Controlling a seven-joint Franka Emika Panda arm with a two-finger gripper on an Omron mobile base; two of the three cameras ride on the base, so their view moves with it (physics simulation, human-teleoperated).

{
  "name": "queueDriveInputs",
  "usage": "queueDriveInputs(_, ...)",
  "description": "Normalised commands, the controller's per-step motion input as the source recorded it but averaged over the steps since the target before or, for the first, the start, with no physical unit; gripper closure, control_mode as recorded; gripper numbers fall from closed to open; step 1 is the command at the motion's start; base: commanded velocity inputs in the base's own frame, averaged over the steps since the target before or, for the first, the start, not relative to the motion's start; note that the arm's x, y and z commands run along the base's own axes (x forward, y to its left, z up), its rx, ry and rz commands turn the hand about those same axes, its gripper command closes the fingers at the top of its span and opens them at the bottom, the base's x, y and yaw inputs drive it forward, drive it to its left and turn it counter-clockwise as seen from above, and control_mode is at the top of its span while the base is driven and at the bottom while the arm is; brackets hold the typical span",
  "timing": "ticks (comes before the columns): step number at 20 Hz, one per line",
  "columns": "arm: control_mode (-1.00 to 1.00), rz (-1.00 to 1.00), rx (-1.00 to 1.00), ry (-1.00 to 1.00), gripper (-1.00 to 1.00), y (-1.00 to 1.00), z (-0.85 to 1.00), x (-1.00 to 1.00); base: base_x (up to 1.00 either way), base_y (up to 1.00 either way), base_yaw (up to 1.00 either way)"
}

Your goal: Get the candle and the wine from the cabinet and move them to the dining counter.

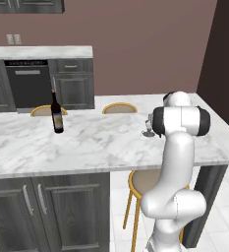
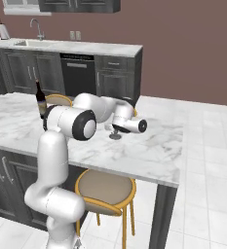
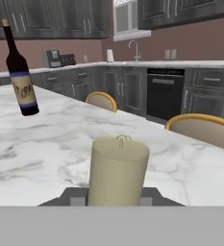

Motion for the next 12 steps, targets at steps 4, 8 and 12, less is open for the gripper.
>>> queueDriveInputs(4, -1.0, 0.0, 0.0, -0.06, 1.0, 0.0, 0.0, 0.0, 0.0, 0.0, 0.0)
queueDriveInputs(8, -1.0, 0.0, 0.0, -0.01, 1.0, 0.0, 0.0, 0.0, 0.0, 0.0, 0.0)
queueDriveInputs(12, -1.0, 0.0, 0.0, 0.0, 1.0, 0.0, 0.0, 0.0, 0.0, 0.0, 0.0)
